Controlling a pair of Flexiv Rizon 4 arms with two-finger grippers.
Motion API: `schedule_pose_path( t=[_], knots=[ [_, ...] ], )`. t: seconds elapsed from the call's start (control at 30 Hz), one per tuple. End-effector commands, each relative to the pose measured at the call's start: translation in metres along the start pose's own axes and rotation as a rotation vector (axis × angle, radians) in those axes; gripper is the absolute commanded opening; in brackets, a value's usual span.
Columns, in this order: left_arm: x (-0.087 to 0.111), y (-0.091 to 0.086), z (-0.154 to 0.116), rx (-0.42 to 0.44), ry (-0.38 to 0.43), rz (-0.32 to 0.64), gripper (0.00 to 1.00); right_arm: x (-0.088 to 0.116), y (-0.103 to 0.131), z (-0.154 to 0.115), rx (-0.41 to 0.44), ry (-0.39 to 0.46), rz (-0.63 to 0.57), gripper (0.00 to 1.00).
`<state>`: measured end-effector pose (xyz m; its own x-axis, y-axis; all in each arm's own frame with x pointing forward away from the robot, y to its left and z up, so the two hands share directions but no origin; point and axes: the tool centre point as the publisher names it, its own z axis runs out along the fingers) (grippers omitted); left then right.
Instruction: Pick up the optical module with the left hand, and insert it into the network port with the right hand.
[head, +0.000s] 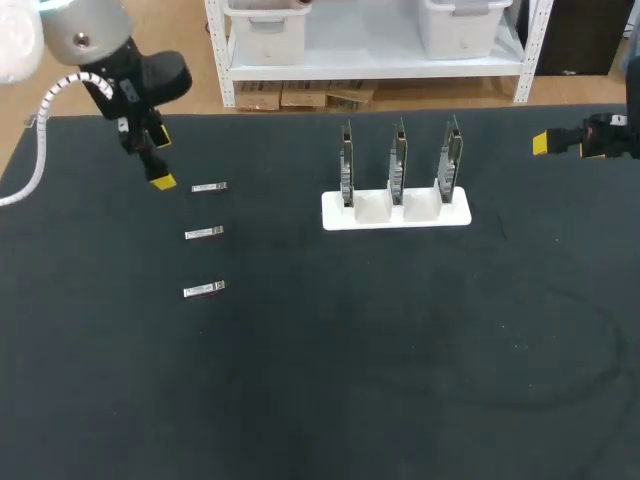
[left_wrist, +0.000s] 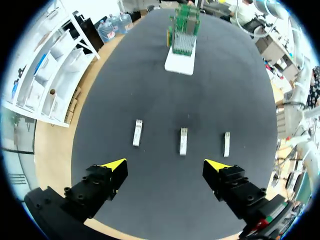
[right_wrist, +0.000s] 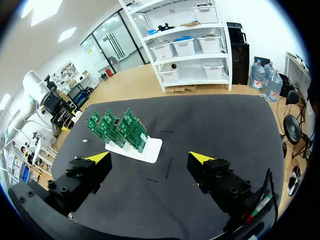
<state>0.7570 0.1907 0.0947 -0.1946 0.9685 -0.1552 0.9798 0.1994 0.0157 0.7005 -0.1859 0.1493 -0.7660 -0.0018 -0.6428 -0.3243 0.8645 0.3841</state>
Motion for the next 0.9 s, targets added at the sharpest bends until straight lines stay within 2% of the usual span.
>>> schedule_pose_path(
  t=[0.03, 0.23, 0.43, 0.7, 0.9],
  knots=[
    [-0.008, 0.005, 0.0, -0.038, 0.075, 0.035, 1.0, 0.0, 0.001, 0.0, 0.004, 0.0, 0.001, 1.0],
    [-0.011, 0.013, 0.01, -0.078, 0.069, 0.058, 1.0, 0.0, 0.001, 0.0, 0.004, 0.0, 0.001, 1.0],
    [-0.017, 0.012, 0.026, -0.098, 0.038, 0.079, 1.0, 0.0, 0.001, 0.0, 0.004, 0.0, 0.001, 1.0],
    [-0.015, 0.013, 0.043, -0.071, 0.022, 0.094, 1.0, 0.0, 0.001, 0.0, 0.004, 0.0, 0.001, 1.0],
    [-0.014, 0.021, 0.05, -0.052, 0.013, 0.089, 1.0, 0.0, 0.001, 0.0, 0.004, 0.0, 0.001, 1.0]
  ],
)
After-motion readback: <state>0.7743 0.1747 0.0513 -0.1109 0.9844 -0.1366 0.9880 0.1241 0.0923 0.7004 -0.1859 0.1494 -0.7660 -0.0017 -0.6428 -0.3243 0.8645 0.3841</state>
